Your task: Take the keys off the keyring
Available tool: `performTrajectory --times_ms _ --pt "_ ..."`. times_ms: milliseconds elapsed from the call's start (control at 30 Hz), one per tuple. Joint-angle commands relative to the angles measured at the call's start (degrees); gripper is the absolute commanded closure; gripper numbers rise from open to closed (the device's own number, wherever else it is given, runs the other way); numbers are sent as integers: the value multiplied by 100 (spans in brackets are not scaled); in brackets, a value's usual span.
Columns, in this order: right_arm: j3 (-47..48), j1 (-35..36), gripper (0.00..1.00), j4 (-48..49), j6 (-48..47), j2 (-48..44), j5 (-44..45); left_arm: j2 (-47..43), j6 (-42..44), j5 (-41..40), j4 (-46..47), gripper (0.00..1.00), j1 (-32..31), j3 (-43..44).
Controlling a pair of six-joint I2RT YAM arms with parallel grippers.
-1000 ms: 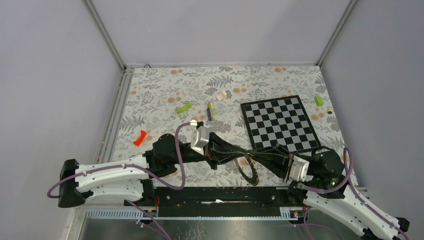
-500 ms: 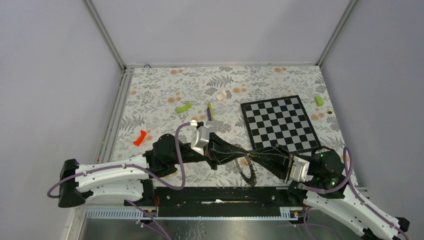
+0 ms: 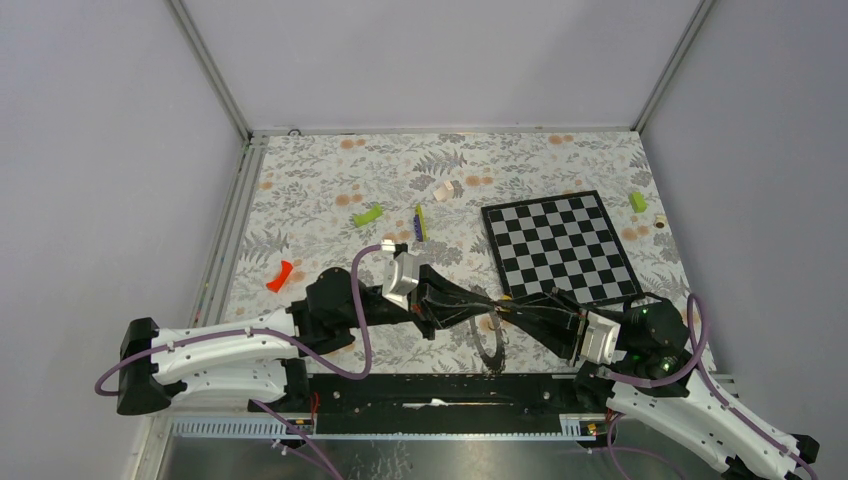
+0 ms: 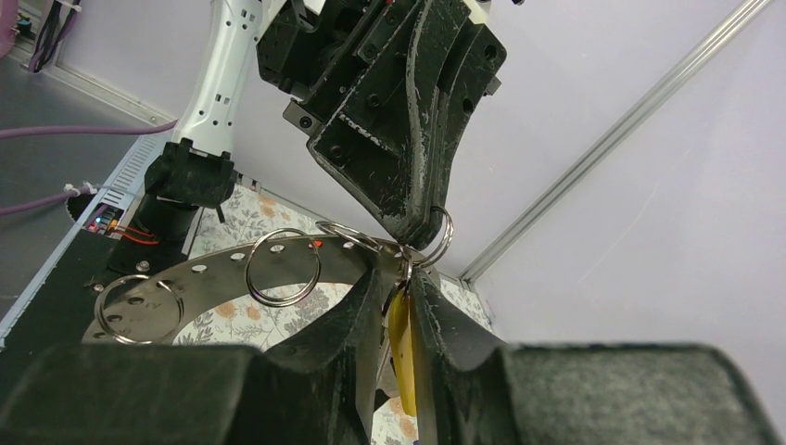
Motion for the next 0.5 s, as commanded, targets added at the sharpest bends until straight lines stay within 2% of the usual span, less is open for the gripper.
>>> performTrajectory --times_ms 0,200,267,367,467 --pt "18 7 76 307 49 52 -47 22 -79 45 510 100 -3 60" --pt "30 7 79 294 60 31 -63 48 -87 58 538 100 2 64" --pt "38 5 84 271 58 39 -82 47 -88 55 536 100 2 63" --pt "51 7 98 238 62 40 -102 43 -82 54 540 100 2 60" --pt "59 7 100 214 49 30 -112 17 -79 24 540 100 2 60"
